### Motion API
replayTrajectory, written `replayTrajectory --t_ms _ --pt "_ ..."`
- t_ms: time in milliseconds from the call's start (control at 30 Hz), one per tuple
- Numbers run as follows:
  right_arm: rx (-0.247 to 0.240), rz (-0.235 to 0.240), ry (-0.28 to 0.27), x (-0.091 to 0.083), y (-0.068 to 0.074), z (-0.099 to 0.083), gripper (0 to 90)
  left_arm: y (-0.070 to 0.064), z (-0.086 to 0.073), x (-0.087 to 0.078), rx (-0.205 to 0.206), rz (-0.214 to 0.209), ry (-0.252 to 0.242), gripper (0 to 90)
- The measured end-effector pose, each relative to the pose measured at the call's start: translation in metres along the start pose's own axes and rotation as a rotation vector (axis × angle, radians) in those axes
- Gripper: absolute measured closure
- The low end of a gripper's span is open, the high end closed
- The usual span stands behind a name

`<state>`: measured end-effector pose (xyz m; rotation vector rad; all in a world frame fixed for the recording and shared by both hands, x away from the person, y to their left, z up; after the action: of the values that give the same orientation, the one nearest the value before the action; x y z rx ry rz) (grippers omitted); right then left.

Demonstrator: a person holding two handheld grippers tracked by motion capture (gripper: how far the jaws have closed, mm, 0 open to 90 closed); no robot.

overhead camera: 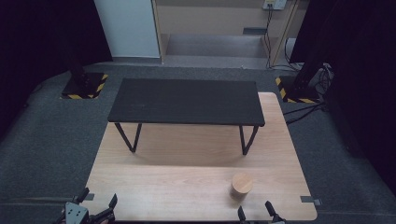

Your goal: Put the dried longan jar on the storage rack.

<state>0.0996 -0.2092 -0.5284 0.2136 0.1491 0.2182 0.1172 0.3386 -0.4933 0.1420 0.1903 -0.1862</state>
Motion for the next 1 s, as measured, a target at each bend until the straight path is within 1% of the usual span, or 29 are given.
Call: replayTrajectory --t_ms 300,533,700,833,1000 --pt "0.003 -0.008 -0.011 -0.005 0.002 -0.004 2.4 -0.001 0.001 -0.003 0.004 -0.005 -0.004 1.5" --pt "0.0 -0.017 -0.018 -0.002 0.005 -0.008 2.3 -0.002 0.0 -0.004 0.002 -0.01 -0.004 1.6" --pt "-0.011 -0.025 -0.019 0.004 0.01 -0.011 2.1 -0.002 -0.001 -0.005 0.0 -0.01 -0.003 1.7" --pt "-0.023 -0.032 -0.014 0.017 0.019 -0.014 2.0 -0.002 -0.001 -0.006 0.001 -0.011 -0.002 1.7" --pt "-0.051 -0.041 0.003 0.032 0.03 -0.013 3.1 -0.001 -0.001 -0.006 0.001 -0.014 -0.004 1.7"
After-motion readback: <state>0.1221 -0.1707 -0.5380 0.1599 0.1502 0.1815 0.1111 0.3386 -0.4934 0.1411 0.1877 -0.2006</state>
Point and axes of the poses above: each handheld gripper's, and its own axes: x roughly forward along the jaws, z roughly out of its top, y roughly to its left, the point moved 6 cm from there along x, roughly forward along the jaws, and after that the axes turned 5 degrees about x, right-handed, at the moved point
